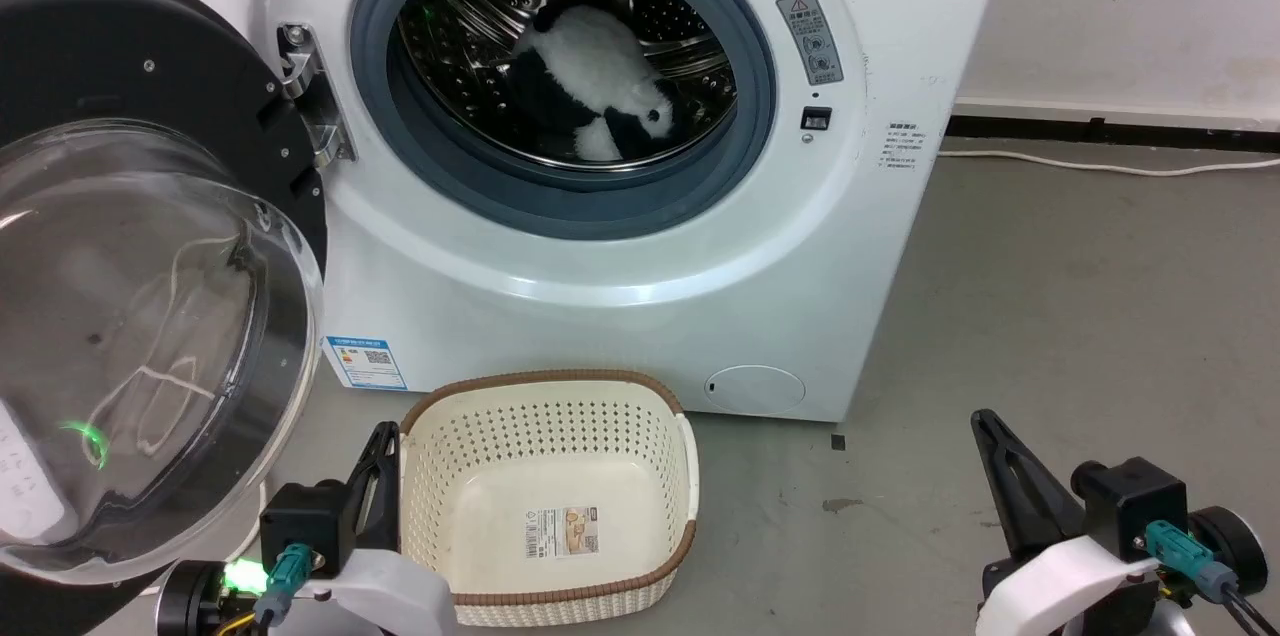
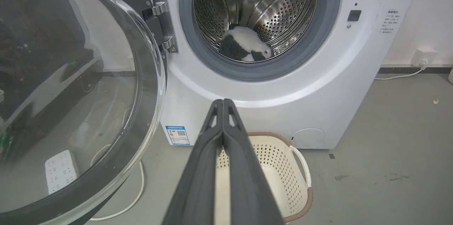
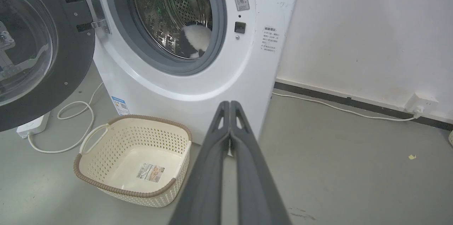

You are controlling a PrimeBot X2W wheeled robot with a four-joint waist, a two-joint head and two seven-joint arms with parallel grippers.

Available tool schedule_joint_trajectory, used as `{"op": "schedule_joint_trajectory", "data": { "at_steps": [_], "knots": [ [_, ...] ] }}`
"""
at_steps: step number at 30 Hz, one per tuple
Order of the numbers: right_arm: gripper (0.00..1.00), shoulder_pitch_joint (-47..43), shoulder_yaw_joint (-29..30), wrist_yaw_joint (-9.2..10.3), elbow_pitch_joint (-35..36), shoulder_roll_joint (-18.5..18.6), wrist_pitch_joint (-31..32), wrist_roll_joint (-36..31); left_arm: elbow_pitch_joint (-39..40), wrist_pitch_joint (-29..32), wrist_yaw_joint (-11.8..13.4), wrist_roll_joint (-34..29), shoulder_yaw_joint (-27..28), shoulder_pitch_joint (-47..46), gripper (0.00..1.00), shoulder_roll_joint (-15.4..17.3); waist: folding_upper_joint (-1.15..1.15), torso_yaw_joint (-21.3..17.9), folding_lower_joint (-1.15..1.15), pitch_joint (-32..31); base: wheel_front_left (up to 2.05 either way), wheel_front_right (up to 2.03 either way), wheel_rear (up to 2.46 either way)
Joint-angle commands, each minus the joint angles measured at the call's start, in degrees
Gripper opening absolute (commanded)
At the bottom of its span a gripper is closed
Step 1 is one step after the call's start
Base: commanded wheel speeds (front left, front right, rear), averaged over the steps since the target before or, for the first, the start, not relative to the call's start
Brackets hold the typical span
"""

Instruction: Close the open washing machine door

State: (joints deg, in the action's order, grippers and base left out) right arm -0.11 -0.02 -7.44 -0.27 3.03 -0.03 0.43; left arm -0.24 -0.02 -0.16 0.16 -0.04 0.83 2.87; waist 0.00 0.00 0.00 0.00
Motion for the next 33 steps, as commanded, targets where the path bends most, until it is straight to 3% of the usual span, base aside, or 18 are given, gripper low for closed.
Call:
{"op": "schedule_joint_trajectory", "data": {
  "at_steps": [1,8,9,10,11,12,33],
  "knots": [
    [0.0,0.11,0.02,-0.05,0.27,-0.15,0.03,-0.43,0.24,0.02,0.16,-0.16,0.04,-0.83,0.0,0.0,0.0,0.0,0.0,0.0,0.0,0.0,0.0],
    [0.0,0.11,0.02,-0.05,0.27,-0.15,0.03,-0.43,0.24,0.02,0.16,-0.16,0.04,-0.83,0.0,0.0,0.0,0.0,0.0,0.0,0.0,0.0,0.0],
    [1.0,0.0,0.01,0.0,0.0,0.0,-0.01,0.02,0.0,-0.01,0.0,0.0,-0.03,0.0,1.0,0.0,0.0,0.0,0.0,0.0,0.0,0.0,0.0],
    [1.0,0.0,0.0,0.01,-0.02,0.0,-0.02,0.07,-0.02,-0.03,0.01,0.01,-0.04,0.04,1.0,0.0,0.0,0.0,0.0,0.0,0.0,0.0,0.0],
    [0.0,0.0,-0.02,0.01,-0.02,0.0,-0.03,0.08,-0.05,-0.03,0.01,0.01,-0.04,0.05,0.0,0.0,0.0,0.0,0.0,0.0,0.0,0.0,0.0],
    [1.0,0.0,0.02,0.01,-0.02,0.0,-0.03,0.08,-0.06,-0.04,0.01,0.01,-0.08,0.05,1.0,0.0,0.0,0.0,0.0,0.0,0.0,0.0,0.0],
    [1.0,-0.26,0.34,0.0,-0.63,-0.03,-2.59,1.29,0.1,-2.59,0.91,0.5,-0.82,0.37,1.0,0.04,0.0,1.72,0.0,-0.19,0.0,0.0,0.0]
  ]
}}
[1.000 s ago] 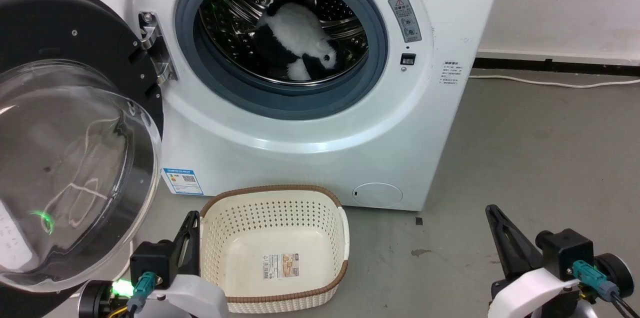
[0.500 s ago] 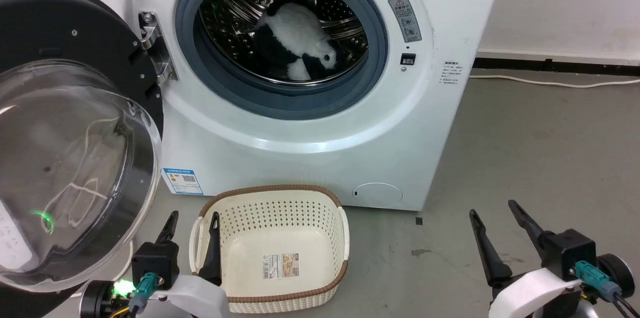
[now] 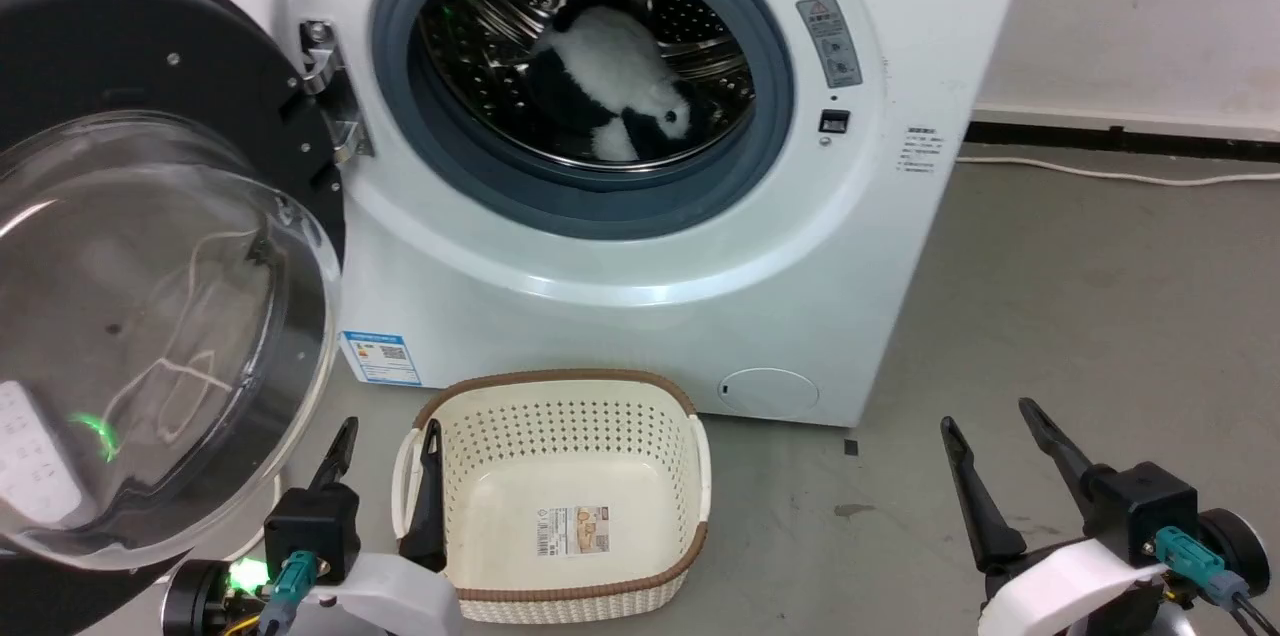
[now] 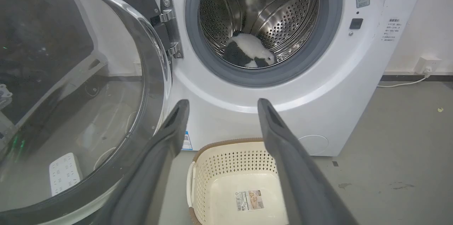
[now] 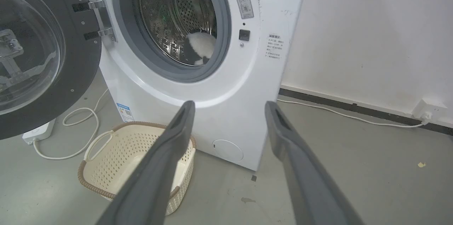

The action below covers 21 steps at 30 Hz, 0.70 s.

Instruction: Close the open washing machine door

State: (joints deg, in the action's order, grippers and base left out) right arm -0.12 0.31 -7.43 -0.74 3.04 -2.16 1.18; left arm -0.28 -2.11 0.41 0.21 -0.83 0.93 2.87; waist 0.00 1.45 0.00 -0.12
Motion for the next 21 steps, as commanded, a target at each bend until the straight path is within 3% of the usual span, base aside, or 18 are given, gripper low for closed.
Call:
{"op": "schedule_joint_trajectory", "data": {
  "at_steps": [1,21],
  "knots": [
    [1.0,-0.27,-0.04,-0.01,-0.23,-0.04,-0.58,0.5,0.16,-0.61,0.38,0.45,-0.04,0.33,1.0,0.05,0.0,0.53,0.0,-0.12,0.0,0.0,0.0],
    [1.0,-0.38,-2.39,-0.02,-2.8,-0.06,-2.97,0.96,0.31,-3.01,0.72,0.66,-0.43,1.74,1.0,0.68,0.0,7.97,0.0,-1.04,0.0,0.0,0.0]
  ]
}}
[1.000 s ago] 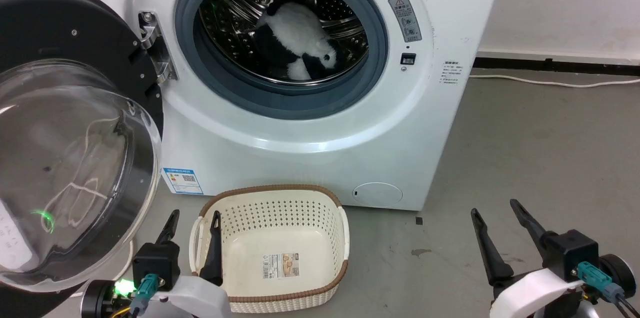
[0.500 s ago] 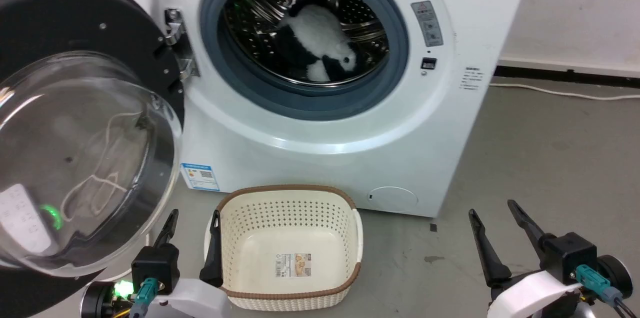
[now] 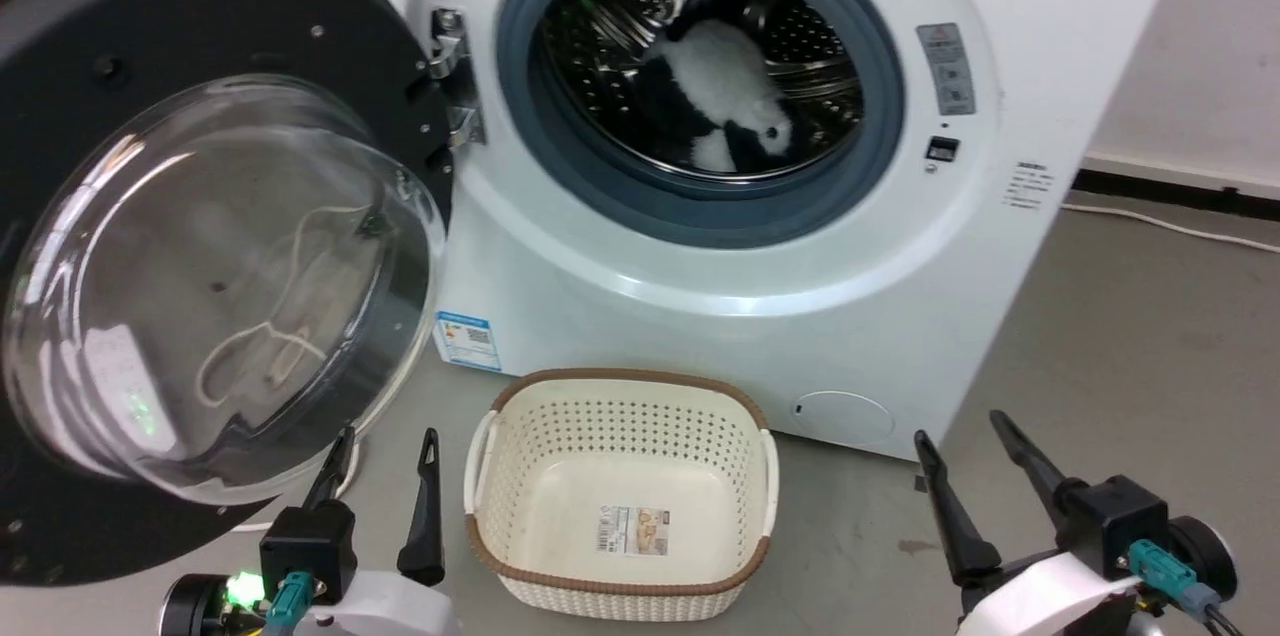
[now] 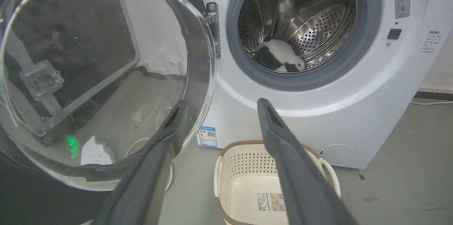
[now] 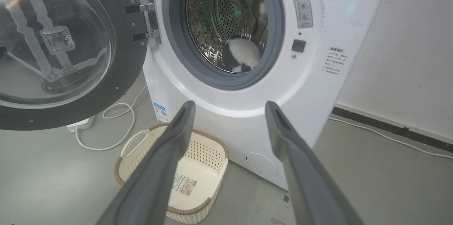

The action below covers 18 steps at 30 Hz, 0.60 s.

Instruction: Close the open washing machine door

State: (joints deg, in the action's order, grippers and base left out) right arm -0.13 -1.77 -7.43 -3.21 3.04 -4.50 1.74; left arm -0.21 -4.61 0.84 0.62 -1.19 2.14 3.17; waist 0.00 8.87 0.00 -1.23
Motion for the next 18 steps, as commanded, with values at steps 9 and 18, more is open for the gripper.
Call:
{"op": "schedule_joint_trajectory", "data": {
  "at_steps": [9,18],
  "knots": [
    [1.0,1.07,-2.28,-0.02,-1.95,-0.07,-1.7,0.45,1.36,-1.59,1.2,0.53,0.07,1.4,1.0,0.3,0.0,3.03,0.0,0.44,0.0,0.0,0.0],
    [1.0,2.12,-4.56,-0.03,-3.49,-0.08,-2.9,0.95,2.19,-2.78,1.86,0.7,0.39,2.21,1.0,0.31,0.0,5.36,0.0,0.35,0.0,0.0,0.0]
  ]
}}
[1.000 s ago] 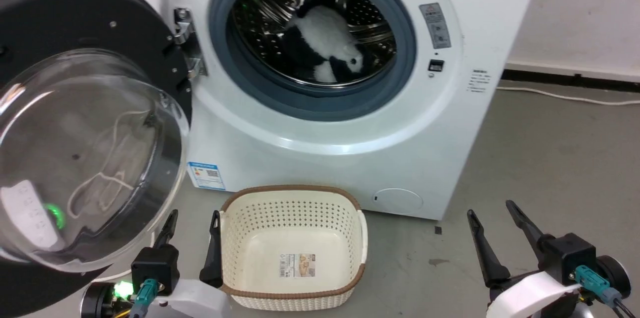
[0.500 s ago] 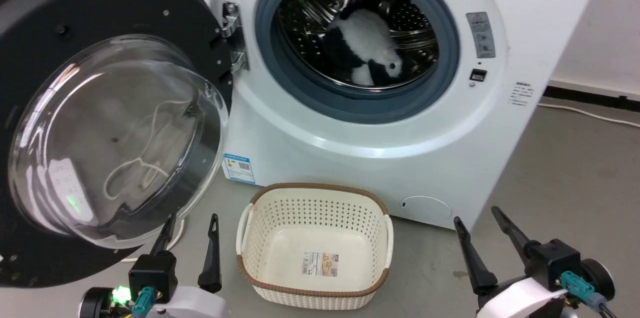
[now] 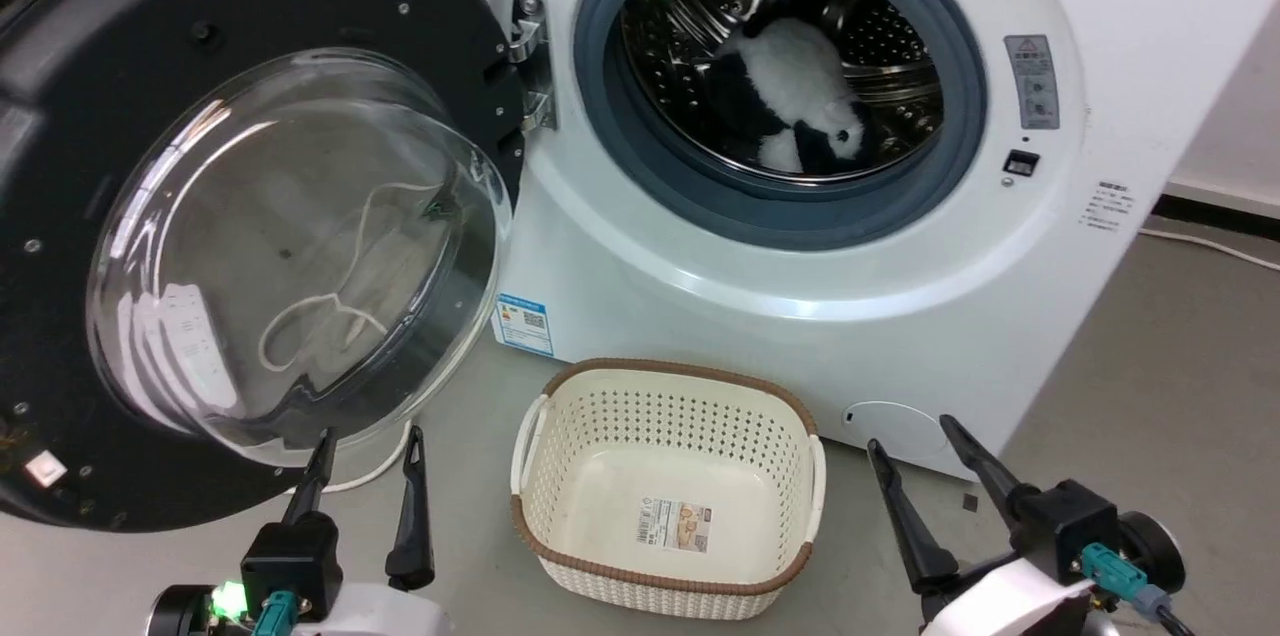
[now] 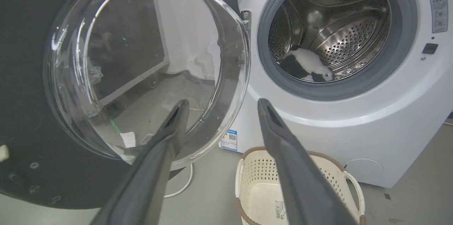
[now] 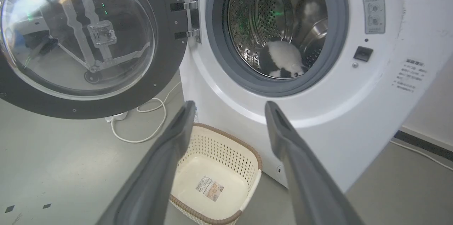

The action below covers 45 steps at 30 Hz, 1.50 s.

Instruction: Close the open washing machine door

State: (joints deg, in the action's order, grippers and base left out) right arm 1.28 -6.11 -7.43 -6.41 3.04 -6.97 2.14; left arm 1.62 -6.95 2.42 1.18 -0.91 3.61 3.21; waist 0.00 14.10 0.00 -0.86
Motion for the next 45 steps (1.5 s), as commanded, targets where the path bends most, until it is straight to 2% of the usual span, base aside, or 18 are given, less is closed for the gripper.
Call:
{"op": "schedule_joint_trajectory", "data": {
  "at_steps": [1,42,43,44,45],
  "knots": [
    [1.0,0.72,-0.43,-0.03,-0.46,-0.09,-0.55,0.58,0.44,-0.56,0.35,0.15,0.12,0.8,1.0,0.26,0.0,0.35,0.0,-0.06,0.0,0.0,0.0],
    [1.0,1.03,-3.96,-0.05,-4.69,-0.1,-5.69,1.67,-1.02,-5.71,1.87,2.04,-0.14,2.53,1.0,0.14,0.0,10.58,0.0,0.18,0.0,0.0,0.0],
    [1.0,1.01,-4.02,-0.05,-4.74,-0.1,-5.81,1.67,-1.12,-5.83,1.76,2.23,-0.2,2.51,0.93,0.13,0.0,10.81,0.0,0.23,0.0,0.0,0.0],
    [1.0,0.98,-4.07,-0.05,-4.8,-0.1,-5.93,1.66,-1.19,-5.95,1.72,2.38,-0.21,2.47,0.39,0.12,0.0,11.05,0.0,0.28,0.0,0.0,0.0],
    [1.0,0.95,-4.13,-0.05,-4.85,-0.1,-6.05,1.65,-1.15,-6.07,1.54,2.69,-0.26,2.39,0.02,0.11,0.0,11.28,0.0,0.33,0.0,0.0,0.0]
  ]
}}
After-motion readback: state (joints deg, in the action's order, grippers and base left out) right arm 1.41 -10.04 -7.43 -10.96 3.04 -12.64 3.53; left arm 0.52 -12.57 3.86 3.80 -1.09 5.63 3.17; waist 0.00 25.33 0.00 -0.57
